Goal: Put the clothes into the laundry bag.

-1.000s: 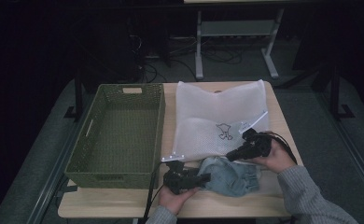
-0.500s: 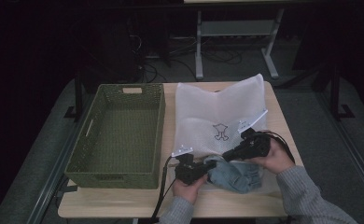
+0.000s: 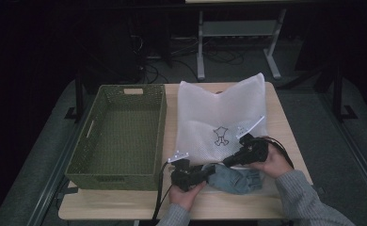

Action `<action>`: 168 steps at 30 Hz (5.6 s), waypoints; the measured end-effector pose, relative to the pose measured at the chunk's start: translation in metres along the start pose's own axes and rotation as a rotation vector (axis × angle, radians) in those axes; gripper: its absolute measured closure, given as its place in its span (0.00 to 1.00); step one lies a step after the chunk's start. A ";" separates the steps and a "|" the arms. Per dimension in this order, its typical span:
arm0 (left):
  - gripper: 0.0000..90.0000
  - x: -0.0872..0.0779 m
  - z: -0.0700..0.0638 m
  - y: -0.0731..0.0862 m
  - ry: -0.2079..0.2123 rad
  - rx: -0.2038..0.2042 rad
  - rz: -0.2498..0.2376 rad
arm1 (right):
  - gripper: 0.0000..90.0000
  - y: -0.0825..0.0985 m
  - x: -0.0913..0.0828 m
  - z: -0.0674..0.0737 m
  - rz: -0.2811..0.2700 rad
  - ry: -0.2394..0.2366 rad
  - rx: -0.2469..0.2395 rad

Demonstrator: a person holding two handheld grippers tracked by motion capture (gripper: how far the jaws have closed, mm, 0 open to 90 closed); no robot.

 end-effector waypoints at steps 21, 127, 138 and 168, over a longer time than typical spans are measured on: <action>0.91 0.004 -0.020 -0.016 0.002 0.059 -0.083 | 0.98 -0.007 -0.011 0.014 -0.022 0.020 -0.045; 0.56 0.037 -0.033 0.024 0.088 -0.031 0.089 | 0.97 0.005 -0.001 0.007 0.001 0.069 -0.024; 0.96 0.047 -0.035 0.000 0.056 0.000 -0.065 | 0.98 0.009 -0.008 0.005 -0.019 0.069 -0.019; 0.95 0.051 -0.018 -0.015 -0.048 -0.034 -0.133 | 0.98 0.008 -0.011 0.013 -0.049 0.019 -0.037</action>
Point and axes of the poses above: each handheld gripper's, and its own axes: x roughly forward along the jaws, y roughly out of its underside, z roughly to its left, the point moved 1 cm from there along x, roughly forward along the jaws, and after that the axes turned 3 degrees about x, right-handed, at the moved point
